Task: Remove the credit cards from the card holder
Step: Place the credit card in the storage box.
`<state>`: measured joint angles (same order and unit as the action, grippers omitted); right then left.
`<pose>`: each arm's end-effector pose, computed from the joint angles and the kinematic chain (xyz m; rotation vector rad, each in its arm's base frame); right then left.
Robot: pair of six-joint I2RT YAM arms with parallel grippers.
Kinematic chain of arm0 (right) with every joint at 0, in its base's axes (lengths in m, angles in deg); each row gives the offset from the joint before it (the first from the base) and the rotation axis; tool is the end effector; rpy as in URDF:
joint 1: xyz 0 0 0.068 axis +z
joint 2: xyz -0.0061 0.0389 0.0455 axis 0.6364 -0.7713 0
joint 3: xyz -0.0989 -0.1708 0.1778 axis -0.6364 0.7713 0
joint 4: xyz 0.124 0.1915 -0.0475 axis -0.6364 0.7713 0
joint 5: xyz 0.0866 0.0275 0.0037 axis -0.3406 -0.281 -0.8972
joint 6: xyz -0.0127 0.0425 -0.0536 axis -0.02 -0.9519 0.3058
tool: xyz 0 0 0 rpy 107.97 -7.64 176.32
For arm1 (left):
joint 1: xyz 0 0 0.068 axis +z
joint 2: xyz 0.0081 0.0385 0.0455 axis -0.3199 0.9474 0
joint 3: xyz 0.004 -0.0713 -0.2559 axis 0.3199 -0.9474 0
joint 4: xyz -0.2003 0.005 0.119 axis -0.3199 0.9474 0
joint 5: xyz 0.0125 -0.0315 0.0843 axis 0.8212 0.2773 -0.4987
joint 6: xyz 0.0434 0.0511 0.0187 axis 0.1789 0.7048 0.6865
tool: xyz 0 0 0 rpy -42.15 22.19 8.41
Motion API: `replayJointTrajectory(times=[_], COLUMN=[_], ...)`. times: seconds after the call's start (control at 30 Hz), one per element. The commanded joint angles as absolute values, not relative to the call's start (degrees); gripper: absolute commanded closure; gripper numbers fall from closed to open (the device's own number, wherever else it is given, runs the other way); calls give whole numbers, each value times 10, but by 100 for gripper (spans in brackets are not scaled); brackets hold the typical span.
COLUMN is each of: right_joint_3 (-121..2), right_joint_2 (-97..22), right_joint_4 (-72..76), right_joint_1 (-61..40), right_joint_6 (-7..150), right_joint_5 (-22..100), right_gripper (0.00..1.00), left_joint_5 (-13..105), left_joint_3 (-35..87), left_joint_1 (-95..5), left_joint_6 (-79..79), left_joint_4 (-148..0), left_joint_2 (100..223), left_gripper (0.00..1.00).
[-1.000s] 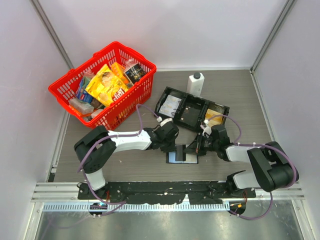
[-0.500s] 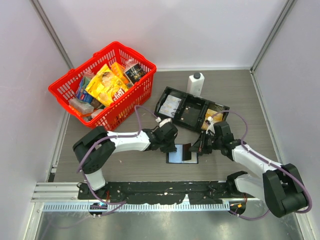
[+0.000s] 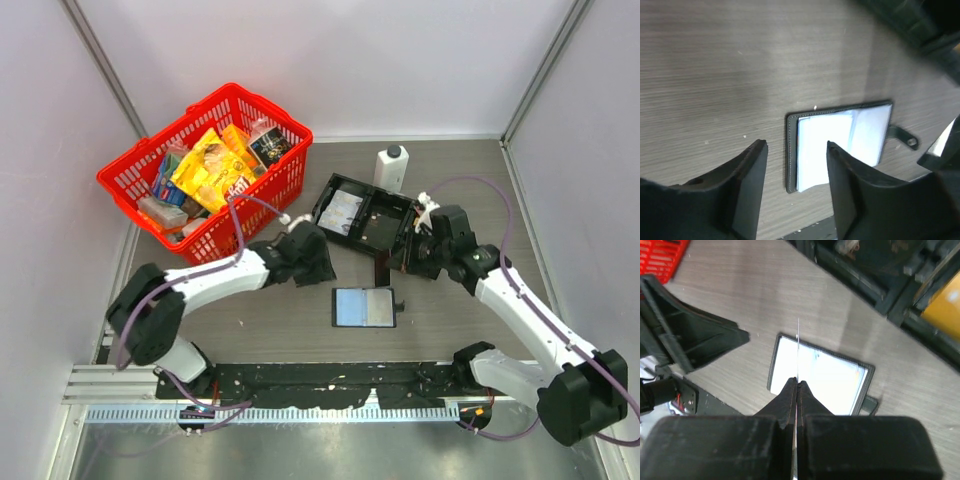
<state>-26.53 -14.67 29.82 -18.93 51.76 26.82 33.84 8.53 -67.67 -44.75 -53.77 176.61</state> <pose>0.1808 0.0880 0.2419 -0.0450 2.4287 0.7896 0.2054 -0.2307 0.1867 -0.2067 2.6362 -0.6277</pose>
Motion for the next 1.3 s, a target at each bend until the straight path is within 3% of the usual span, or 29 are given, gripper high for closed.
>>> replayJointTrajectory(times=[0.0,0.23,0.4,0.63,0.83,1.27], right_joint_3=[-372,-523,-571,-529,-479,-411], right_joint_2=[-190,-312,-382,-428,-446,-521], right_joint_4=[363,427,434,310,177,25], right_joint_1=[-148,-48,2,36,46,64], right_joint_6=[582,680,757,905,1011,1150], right_joint_5=[373,578,711,861,879,884], right_gripper=[99,99,99,99,99,99], left_joint_5=[319,277,223,171,94,91], left_joint_3=[94,94,99,50,0,-45], left_joint_1=[-614,-500,-465,-465,-466,-465], left_joint_6=[-400,-336,-265,-209,-203,-138], left_joint_4=[-479,-376,-326,-327,-362,-395], left_joint_2=[1658,1491,1388,1279,1214,1146], left_gripper=[41,1,0,0,0,3])
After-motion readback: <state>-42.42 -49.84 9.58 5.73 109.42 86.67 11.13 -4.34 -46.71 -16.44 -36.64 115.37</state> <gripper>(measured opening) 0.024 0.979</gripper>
